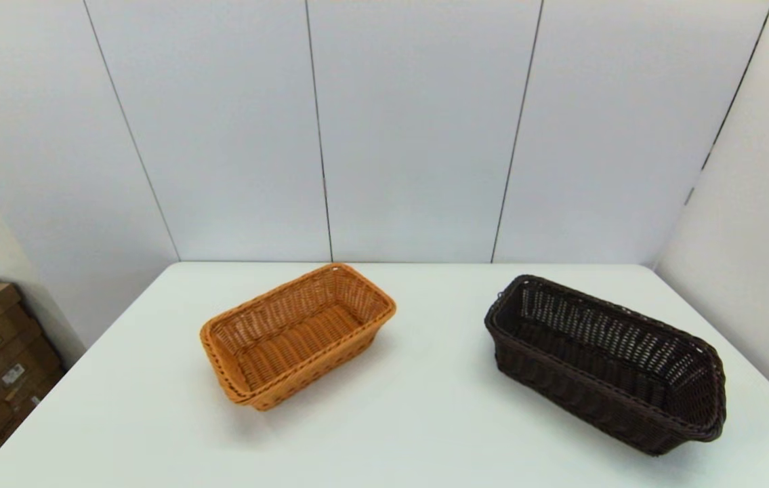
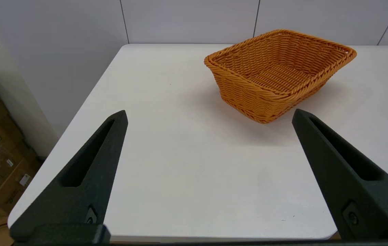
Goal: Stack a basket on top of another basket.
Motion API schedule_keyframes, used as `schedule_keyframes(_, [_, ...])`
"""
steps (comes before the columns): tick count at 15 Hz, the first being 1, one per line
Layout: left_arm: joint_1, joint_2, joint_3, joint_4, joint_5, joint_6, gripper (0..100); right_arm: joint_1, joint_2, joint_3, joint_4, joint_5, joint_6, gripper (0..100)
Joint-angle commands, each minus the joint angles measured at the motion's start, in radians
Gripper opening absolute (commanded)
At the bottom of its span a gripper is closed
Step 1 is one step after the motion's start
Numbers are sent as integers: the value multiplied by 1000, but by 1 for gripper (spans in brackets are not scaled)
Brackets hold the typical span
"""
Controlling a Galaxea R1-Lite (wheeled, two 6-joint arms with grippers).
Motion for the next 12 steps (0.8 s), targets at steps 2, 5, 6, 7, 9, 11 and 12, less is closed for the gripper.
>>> schedule_keyframes(2, [0,0,0,1,0,-3,100,0,0,0,0,1,-1,100])
schedule_keyframes(5, [0,0,0,1,2,-2,100,0,0,0,0,1,-1,100])
schedule_keyframes(6, [0,0,0,1,2,0,100,0,0,0,0,1,-1,100])
schedule_keyframes(7, [0,0,-2,2,2,0,100,0,0,0,0,1,-1,100])
schedule_keyframes(9, [0,0,-12,10,-3,6,100,0,0,2,0,1,1,100])
schedule_keyframes(11, [0,12,-98,111,-15,3,100,0,0,0,0,1,-1,100])
schedule_keyframes(12, [0,33,-173,214,-32,0,100,0,0,0,0,1,-1,100])
